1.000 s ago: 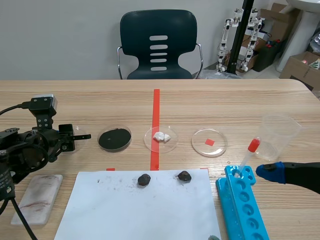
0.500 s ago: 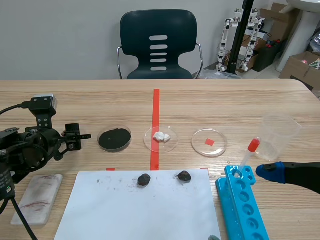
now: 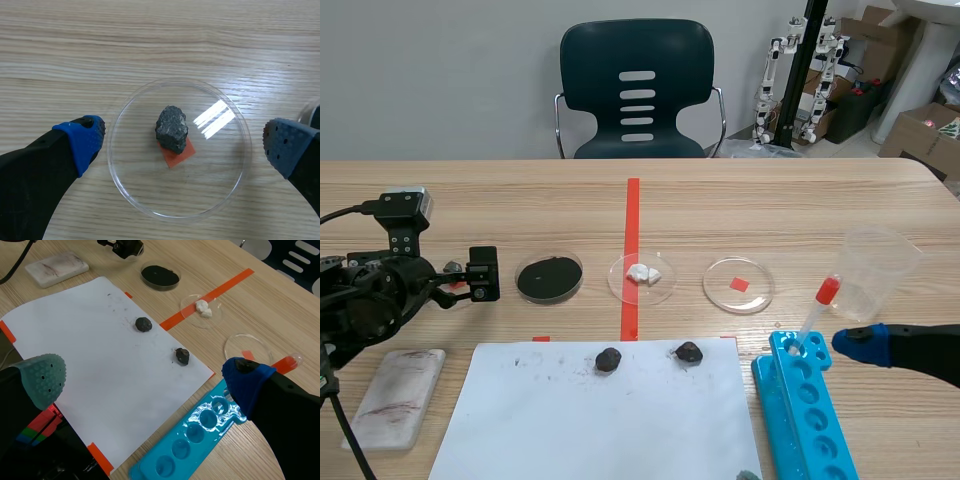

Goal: Put the mineral in the empty petri dish

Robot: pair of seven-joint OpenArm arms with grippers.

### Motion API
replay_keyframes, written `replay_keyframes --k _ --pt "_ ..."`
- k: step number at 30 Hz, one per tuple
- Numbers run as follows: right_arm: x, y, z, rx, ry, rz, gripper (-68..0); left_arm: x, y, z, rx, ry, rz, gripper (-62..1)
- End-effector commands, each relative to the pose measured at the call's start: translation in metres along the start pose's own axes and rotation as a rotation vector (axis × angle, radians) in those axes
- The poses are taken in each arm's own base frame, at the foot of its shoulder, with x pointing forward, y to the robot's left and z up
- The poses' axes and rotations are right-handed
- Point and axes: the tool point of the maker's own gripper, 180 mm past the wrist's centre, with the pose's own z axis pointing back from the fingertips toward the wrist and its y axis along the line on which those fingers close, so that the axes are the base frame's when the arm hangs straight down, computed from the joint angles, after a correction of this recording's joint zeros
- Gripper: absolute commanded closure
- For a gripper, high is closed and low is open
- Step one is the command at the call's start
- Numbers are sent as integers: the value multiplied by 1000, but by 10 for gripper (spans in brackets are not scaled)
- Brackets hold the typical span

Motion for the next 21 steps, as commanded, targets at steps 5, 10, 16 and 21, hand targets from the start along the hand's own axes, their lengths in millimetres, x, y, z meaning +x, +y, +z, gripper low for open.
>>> replay_keyframes --k 5,10,16,21 --pt "7 -3 0 -5 -29 5 -679 34 -1 11 -12 -106 -40 -623" --pt "7 -3 0 -5 -28 5 -679 37 -2 17 -18 -125 -71 -623" --pt "7 -3 0 -5 -28 5 -679 36 -3 18 -18 -124 -83 -623" --pt "7 -3 0 -5 -28 5 -679 36 -3 18 -18 -125 -83 -623"
